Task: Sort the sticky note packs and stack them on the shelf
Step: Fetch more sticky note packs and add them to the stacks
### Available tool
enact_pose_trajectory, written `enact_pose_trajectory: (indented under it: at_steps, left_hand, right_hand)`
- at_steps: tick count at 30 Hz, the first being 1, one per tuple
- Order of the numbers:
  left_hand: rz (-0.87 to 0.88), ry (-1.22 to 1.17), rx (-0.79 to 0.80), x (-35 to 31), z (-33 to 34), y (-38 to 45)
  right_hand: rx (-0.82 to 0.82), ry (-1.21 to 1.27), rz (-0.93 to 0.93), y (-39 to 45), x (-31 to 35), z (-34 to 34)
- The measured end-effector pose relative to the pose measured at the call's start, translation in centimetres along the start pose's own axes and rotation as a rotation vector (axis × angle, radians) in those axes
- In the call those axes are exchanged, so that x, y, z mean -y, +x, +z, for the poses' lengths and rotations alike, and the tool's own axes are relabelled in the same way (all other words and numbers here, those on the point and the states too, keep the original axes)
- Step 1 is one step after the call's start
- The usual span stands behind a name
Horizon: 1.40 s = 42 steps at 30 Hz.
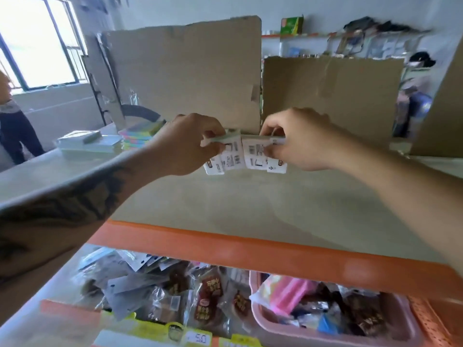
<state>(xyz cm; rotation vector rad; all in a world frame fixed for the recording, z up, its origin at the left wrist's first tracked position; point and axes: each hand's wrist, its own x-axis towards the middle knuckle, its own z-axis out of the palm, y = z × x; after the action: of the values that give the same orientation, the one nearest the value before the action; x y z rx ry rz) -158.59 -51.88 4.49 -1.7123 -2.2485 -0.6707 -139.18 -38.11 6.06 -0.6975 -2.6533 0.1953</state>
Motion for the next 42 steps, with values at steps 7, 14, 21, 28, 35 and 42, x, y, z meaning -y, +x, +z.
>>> enact_pose_trajectory:
  at_steps: [7,14,21,28,35,42]
  left_hand:
    - [0.034,-0.256,0.165,6.8,-0.2,1.2]
    - [-0.003,-0.368,0.281,8.4,1.3,2.7]
    - [-0.082,-0.343,0.508,8.5,3.1,3.4]
    - [-0.035,-0.204,0.446,7.9,3.5,2.2]
    - [0.432,-0.209,-0.071,6.3,1.4,2.2]
    - [0.517,-0.363,-0.249,4.9,1.6,3.7]
  right_hand:
    - [0.085,0.161,0.069,3.0,3.3,2.8]
    - [0.225,0.278,0.121,4.5,2.1,3.9]
    - [0.247,0.501,0.092,4.7,0.4,3.3]
    - [0.18,0.64,0.081,3.9,0.1,3.8]
    - [0.146,1.132,0.297,3.9,0.0,4.7]
    - [0.354,1.523,0.452,3.7,0.4,4.6]
